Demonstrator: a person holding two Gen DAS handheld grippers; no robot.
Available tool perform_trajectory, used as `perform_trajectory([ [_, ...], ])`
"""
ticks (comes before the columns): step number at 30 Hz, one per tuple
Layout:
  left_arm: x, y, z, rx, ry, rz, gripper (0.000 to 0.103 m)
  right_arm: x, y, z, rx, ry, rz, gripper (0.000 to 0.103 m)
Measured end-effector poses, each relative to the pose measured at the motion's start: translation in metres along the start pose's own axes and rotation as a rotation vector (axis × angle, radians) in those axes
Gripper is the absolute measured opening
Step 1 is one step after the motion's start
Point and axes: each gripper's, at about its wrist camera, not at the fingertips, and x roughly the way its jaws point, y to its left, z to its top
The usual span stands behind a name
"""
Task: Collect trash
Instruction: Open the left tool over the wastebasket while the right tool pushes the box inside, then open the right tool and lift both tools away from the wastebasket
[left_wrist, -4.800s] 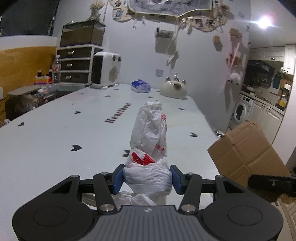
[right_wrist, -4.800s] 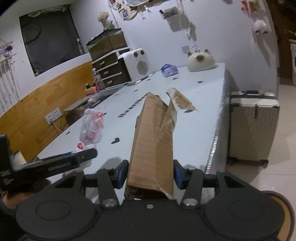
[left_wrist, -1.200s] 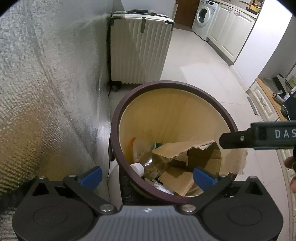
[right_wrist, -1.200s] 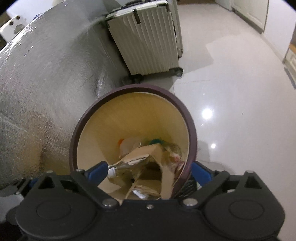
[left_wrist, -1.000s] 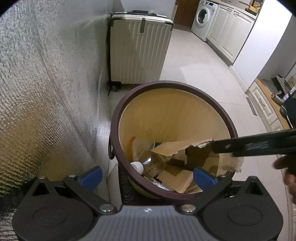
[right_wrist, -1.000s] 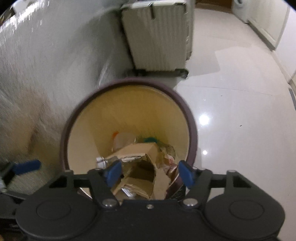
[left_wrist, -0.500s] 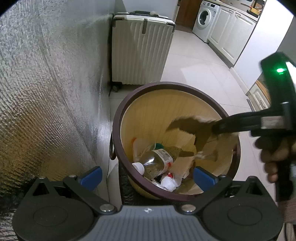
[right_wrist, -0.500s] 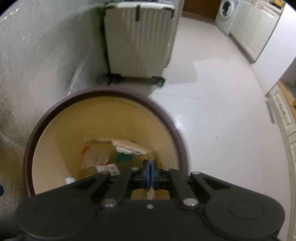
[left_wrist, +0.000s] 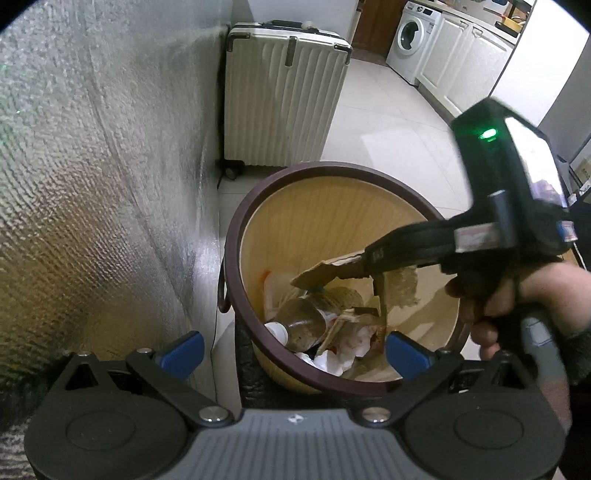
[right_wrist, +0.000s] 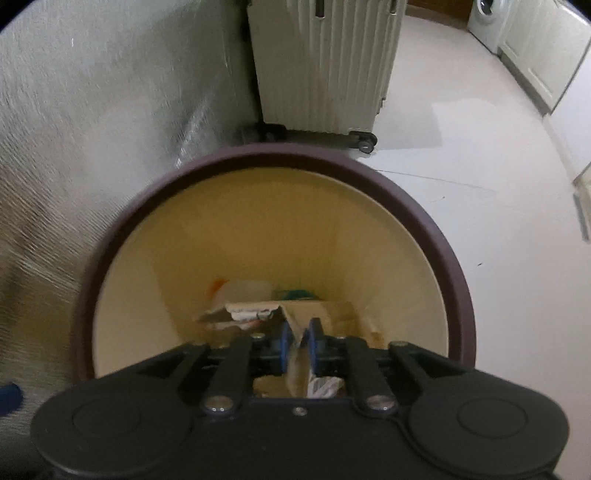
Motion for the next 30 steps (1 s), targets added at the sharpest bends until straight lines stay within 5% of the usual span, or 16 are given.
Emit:
perform_trajectory([
  [2,-0.003,0.000,-0.001,0.000,-0.003,0.000,0.103,-0.013,-0.003,-0.002,0.008,-0.028,0.012,0.037],
  [12,-0.025,-0.007,-0.001,0.000,-0.025,-0.002,0.103,-0.089,-0.021,-0.026,0.038,-0.124,0.081,0.053],
  [23,-0.073,-0.022,0.002,0.002,-0.081,0.005,0.103,-0.173,-0.037,-0.052,0.071,-0.260,0.066,0.083],
  [30,-0.114,-0.030,0.005,0.019,-0.149,-0.001,0.103,-0.221,-0.039,-0.063,0.085,-0.342,0.043,0.085],
])
